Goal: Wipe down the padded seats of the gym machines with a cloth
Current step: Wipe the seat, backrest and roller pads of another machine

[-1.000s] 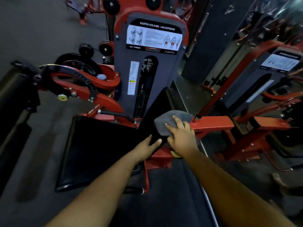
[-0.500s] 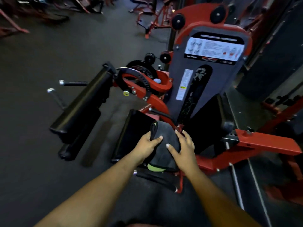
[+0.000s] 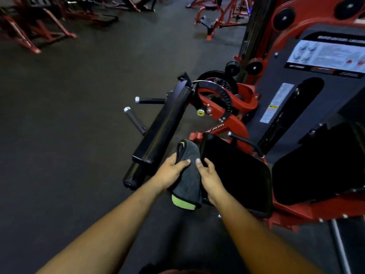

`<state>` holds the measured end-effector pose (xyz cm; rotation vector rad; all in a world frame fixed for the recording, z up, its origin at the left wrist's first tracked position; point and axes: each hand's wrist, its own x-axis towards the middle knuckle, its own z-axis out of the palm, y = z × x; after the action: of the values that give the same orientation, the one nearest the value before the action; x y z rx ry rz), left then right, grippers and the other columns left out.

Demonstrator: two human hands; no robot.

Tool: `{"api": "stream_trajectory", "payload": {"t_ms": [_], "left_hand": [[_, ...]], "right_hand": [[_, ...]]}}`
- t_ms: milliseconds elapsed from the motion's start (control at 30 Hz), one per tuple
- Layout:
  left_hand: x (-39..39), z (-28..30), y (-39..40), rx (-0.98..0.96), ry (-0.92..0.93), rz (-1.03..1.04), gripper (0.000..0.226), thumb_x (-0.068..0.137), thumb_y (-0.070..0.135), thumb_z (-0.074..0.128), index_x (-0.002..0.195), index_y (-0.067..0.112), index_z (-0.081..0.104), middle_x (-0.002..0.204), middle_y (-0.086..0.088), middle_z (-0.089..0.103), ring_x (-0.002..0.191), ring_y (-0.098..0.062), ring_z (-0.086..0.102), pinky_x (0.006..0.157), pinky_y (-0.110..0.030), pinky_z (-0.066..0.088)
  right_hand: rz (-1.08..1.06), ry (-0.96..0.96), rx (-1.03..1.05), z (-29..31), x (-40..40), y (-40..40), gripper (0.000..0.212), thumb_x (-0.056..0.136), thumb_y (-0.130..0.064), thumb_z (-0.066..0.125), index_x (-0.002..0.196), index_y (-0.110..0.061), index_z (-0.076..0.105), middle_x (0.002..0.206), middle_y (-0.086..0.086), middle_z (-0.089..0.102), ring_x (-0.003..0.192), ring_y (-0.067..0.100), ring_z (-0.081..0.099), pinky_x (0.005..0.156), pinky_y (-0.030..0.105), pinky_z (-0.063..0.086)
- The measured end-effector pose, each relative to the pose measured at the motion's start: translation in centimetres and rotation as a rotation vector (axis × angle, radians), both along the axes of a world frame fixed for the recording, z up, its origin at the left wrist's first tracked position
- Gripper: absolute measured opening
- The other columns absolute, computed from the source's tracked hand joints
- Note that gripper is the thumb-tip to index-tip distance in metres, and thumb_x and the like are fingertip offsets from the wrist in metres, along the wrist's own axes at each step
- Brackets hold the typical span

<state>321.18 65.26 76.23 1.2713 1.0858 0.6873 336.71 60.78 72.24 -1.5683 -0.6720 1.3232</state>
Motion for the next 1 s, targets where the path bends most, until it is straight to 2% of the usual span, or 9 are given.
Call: {"api": "stream_trajectory", "payload": {"t_ms": [133,233,367,433,500,600,700,800,1000], "left_hand": [[-4.7,0.2,3.3,0.040,0.023,0.017,0.022,0.103,0.017,0.059,0.123,0.026,0.062,0.119,0.007,0.071,0.115,-0.010,0.067,0.095,-0.024,0.053],[-6.9,0.3,5.6,0.079,0.042,0.086,0.026,0.105,0.027,0.056,0.130,0.025,0.062,0.123,0.008,0.070,0.116,-0.007,0.066,0.099,-0.027,0.051],[-9.2,-1.4,9.7,0.259,0.379,0.264,0.040,0.105,0.045,0.048,0.137,0.023,0.059,0.131,0.000,0.063,0.126,-0.019,0.057,0.107,-0.042,0.046],[-10.1,-2.6,11.7,0.260,0.508,0.253,0.050,0.105,0.052,0.041,0.145,0.024,0.053,0.143,-0.003,0.056,0.135,-0.022,0.049,0.114,-0.048,0.040],[-10.5,-3.6,12.7,0.276,0.575,0.179,0.067,0.100,0.064,0.032,0.153,0.024,0.044,0.156,0.000,0.047,0.145,-0.018,0.040,0.120,-0.048,0.034],[-9.1,-4.0,14.3,0.305,0.587,0.076,0.074,0.102,0.063,0.031,0.163,0.021,0.023,0.169,0.002,0.024,0.155,-0.009,0.018,0.127,-0.036,0.017],[-6.7,-3.5,16.5,0.293,0.567,0.020,0.068,0.106,0.054,0.033,0.164,0.025,0.011,0.171,0.010,0.006,0.151,0.003,0.003,0.124,-0.025,0.008],[-4.4,-4.0,19.1,0.361,0.629,-0.079,0.075,0.101,0.063,0.028,0.162,0.029,0.000,0.166,0.019,-0.008,0.152,0.006,-0.008,0.128,-0.029,0.004],[-1.4,-5.9,21.8,0.482,0.730,-0.114,0.078,0.099,0.063,0.026,0.160,0.030,-0.009,0.171,0.012,-0.010,0.155,0.001,-0.011,0.126,-0.030,-0.005]], "right_hand": [[0.024,-0.182,0.053,-0.7,-6.8,2.8,0.101,0.075,-0.083,0.064,0.155,-0.029,0.036,0.146,0.002,0.052,0.132,0.019,0.054,0.112,0.046,0.047],[0.092,-0.390,0.119,0.0,-10.3,5.1,0.077,0.097,-0.054,0.061,0.161,-0.024,0.029,0.164,0.005,0.031,0.150,0.021,0.032,0.124,0.039,0.028],[0.239,-0.520,0.058,-0.3,-13.3,9.3,0.082,0.100,-0.059,0.051,0.163,-0.037,0.003,0.172,0.010,-0.002,0.158,0.031,0.005,0.127,0.047,0.016],[0.243,-0.508,-0.013,-0.8,-14.4,11.8,0.083,0.100,-0.059,0.050,0.161,-0.046,-0.004,0.171,0.012,-0.013,0.157,0.038,0.007,0.123,0.048,0.021],[0.165,-0.541,-0.066,-0.7,-14.7,13.8,0.080,0.101,-0.055,0.050,0.159,-0.051,-0.005,0.171,0.012,-0.010,0.152,0.042,0.021,0.118,0.047,0.031],[0.112,-0.568,-0.084,-0.9,-13.0,17.8,0.078,0.103,-0.048,0.049,0.159,-0.051,-0.005,0.171,0.014,-0.007,0.148,0.043,0.029,0.116,0.046,0.034],[0.082,-0.581,-0.075,-1.3,-10.4,22.9,0.078,0.104,-0.051,0.046,0.160,-0.047,-0.007,0.170,0.017,-0.006,0.149,0.045,0.027,0.116,0.047,0.034],[0.038,-0.623,-0.057,-1.7,-7.3,28.6,0.080,0.103,-0.051,0.048,0.161,-0.043,-0.006,0.169,0.021,-0.002,0.147,0.047,0.030,0.114,0.048,0.038],[0.031,-0.597,-0.005,-2.1,-1.5,37.6,0.080,0.102,-0.051,0.050,0.162,-0.042,-0.002,0.170,0.020,-0.001,0.149,0.047,0.027,0.114,0.049,0.036]]}}
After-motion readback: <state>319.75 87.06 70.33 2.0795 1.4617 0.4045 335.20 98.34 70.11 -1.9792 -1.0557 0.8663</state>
